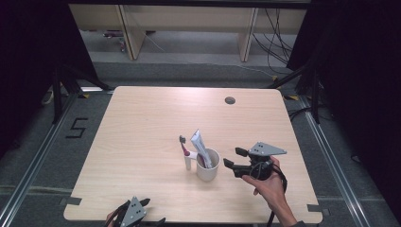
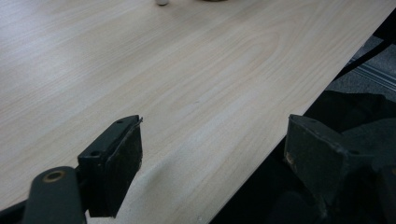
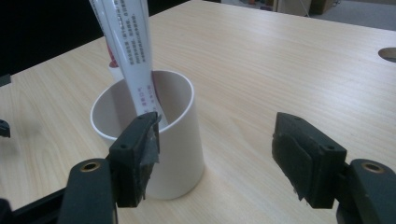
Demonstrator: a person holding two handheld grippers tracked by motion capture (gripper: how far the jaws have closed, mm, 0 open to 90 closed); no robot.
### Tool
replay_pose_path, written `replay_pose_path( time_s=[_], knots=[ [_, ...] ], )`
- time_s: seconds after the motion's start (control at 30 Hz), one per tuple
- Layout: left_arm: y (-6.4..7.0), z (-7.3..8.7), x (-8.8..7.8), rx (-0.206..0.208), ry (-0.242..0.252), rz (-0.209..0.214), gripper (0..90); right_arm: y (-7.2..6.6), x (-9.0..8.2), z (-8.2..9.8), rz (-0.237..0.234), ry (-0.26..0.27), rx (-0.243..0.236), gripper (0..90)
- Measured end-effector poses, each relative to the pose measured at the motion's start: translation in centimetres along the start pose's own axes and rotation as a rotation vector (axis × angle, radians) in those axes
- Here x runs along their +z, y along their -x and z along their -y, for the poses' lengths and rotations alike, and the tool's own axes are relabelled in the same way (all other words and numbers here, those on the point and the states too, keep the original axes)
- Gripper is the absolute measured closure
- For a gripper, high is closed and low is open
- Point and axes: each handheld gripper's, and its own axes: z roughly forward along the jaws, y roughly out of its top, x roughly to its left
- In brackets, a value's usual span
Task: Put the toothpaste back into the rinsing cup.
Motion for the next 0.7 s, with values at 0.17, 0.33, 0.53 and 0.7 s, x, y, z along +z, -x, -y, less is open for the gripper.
replay_pose_path(
  time_s=[0.17,0.33,0.53,0.7],
  knots=[
    [-0.3,0.0,-0.2,0.000,-0.005,-0.009,19.1,0.5,-0.5,0.4,0.010,-0.003,0.016,32.1],
    [-0.1,0.0,-0.2,-0.009,0.005,-0.010,19.1,0.8,-1.0,0.7,0.022,0.004,0.030,31.4],
    [-0.2,0.0,0.1,-0.007,0.007,-0.009,19.1,1.1,-1.4,1.4,0.020,-0.012,0.053,30.9],
    [-0.3,0.1,-0.2,0.023,-0.020,-0.012,19.1,1.3,-1.7,1.7,0.043,-0.009,0.033,30.7]
  ],
)
